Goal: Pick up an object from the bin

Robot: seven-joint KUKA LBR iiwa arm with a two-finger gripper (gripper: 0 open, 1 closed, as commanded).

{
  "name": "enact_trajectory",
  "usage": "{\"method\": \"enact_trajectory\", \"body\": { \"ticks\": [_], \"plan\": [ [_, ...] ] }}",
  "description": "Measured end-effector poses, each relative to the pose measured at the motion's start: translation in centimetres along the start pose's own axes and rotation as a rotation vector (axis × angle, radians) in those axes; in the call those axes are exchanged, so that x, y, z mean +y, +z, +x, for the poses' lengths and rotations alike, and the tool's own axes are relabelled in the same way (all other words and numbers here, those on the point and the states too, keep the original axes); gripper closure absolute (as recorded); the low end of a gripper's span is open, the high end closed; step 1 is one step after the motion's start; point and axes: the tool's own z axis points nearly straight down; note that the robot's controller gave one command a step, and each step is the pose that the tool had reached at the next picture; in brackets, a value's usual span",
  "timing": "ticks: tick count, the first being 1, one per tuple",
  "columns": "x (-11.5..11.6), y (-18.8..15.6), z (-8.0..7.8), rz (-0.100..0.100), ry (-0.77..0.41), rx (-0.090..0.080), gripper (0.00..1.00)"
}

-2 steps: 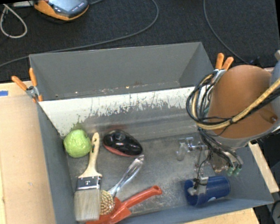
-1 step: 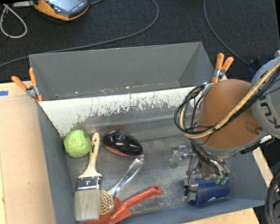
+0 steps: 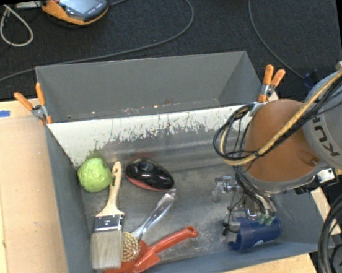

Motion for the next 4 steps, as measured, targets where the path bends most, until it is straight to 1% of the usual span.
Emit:
{"method": "enact_trajectory", "body": {
  "ticks": [1, 2, 3, 4],
  "plan": [
    [5.7, 4.3, -0.8, 0.000, -0.262, 0.007, 0.00],
    [6.5, 6.0, 1.2, 0.002, -0.044, 0.004, 0.00],
    [8.0, 9.1, -1.7, -0.001, -0.124, 0.009, 0.00],
    [8.3, 9.0, 1.1, 0.002, -0.056, 0.010, 1.00]
  ]
}}
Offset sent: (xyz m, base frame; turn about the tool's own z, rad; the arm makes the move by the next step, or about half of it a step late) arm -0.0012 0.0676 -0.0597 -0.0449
